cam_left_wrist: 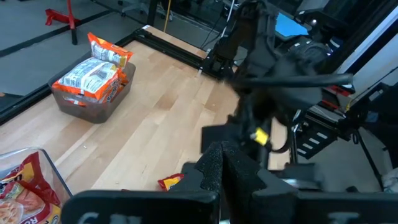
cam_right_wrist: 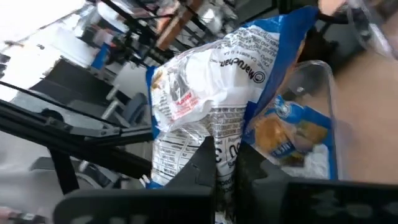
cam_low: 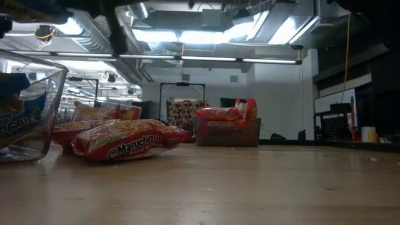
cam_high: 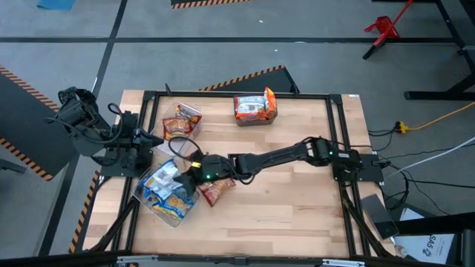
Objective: Sort Maruchan noodles
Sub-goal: Put the blue noodle pack into the bottom transparent bin, then put the bottom red noodle pack into the top transparent bin
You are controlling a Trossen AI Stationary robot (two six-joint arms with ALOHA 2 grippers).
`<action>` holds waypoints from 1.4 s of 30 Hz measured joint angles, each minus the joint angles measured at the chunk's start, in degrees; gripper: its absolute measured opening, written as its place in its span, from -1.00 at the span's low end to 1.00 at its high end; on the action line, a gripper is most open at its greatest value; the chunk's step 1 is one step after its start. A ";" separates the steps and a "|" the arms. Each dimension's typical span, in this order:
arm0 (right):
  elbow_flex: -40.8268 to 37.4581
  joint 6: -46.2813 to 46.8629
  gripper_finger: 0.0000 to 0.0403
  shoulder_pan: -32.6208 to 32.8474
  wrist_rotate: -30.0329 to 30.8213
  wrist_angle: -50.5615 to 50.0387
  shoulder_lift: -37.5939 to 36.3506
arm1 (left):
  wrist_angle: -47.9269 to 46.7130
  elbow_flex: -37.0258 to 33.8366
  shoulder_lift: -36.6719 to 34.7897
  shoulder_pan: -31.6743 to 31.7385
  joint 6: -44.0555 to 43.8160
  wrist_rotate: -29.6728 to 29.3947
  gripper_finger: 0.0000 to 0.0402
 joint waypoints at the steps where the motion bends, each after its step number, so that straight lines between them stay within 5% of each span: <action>1: 0.00 -0.09 -0.99 -0.35 -0.66 1.38 0.70 | 0.00 0.00 -0.01 0.01 0.00 0.00 -1.00; 11: 0.00 -6.42 -0.92 -3.19 -5.13 6.79 5.01 | -0.02 0.00 0.01 0.00 -0.02 0.00 -1.00; 20: 0.72 -8.74 -0.18 -3.47 -5.74 5.53 5.05 | -0.02 0.00 0.01 0.00 -0.02 -0.38 -1.00; 24: 4.43 -9.46 0.00 -3.40 -8.04 0.80 5.05 | 0.00 0.00 0.01 0.02 -0.02 -0.59 -1.00; 33: 16.28 -22.57 -0.19 -2.15 -9.19 -17.07 4.94 | 0.00 0.00 0.01 0.00 -0.06 -2.14 -1.00; 42: 19.01 -17.89 -0.42 -1.07 -20.73 -31.04 -2.74 | -5.50 0.02 4.09 0.00 -4.80 -1.02 -1.00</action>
